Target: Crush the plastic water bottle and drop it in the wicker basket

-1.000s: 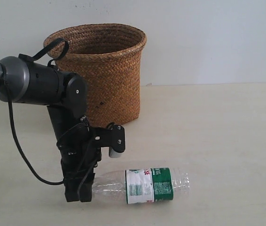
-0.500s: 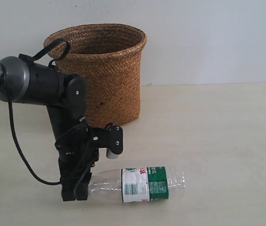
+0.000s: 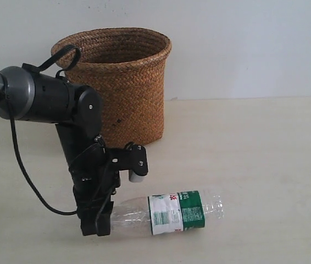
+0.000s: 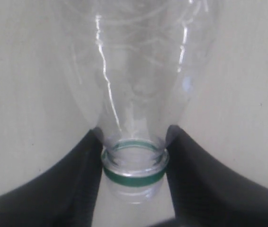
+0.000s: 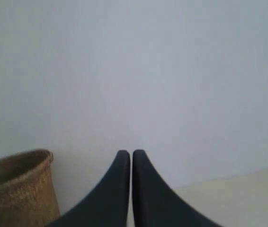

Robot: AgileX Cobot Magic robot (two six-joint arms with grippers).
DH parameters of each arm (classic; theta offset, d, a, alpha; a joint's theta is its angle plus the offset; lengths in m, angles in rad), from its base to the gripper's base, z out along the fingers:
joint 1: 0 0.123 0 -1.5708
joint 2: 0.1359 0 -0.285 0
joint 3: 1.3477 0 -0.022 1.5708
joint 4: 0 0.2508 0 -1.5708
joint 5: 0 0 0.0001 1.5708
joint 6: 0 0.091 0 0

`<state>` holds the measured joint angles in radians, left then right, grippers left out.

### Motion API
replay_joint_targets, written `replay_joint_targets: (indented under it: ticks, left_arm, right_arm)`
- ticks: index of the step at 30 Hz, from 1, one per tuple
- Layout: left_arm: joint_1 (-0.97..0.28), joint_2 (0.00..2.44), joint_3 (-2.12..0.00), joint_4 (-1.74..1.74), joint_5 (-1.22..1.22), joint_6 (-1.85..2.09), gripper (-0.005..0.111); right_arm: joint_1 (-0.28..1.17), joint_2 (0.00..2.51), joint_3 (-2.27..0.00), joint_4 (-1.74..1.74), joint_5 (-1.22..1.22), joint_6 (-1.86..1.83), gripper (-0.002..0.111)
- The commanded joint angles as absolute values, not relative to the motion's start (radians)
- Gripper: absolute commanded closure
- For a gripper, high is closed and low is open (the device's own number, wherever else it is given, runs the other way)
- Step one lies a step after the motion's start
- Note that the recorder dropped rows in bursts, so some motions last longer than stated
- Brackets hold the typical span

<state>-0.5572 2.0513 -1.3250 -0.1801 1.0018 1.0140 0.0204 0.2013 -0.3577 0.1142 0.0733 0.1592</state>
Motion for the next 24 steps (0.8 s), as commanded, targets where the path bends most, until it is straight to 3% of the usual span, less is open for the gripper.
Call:
replay_joint_targets:
  ticks: [1,11,24]
  left_arm:
    - [-0.563,2.049,-1.332,-0.235,0.982,1.003,0.103]
    - [-0.563,2.049,-1.332,-0.301,0.984,1.003,0.103]
    - [-0.563,2.049,-1.332,-0.236,1.043,1.014,0.103]
  right_arm:
    - [0.024,0.415,-0.537,0.181,0.338,-0.007,0.108]
    - [0.024,0.875,-0.793,0.833,0.769,-0.876,0.108]
    - [0.043,1.288,-0.91,0.831,1.024,-1.029,0.108]
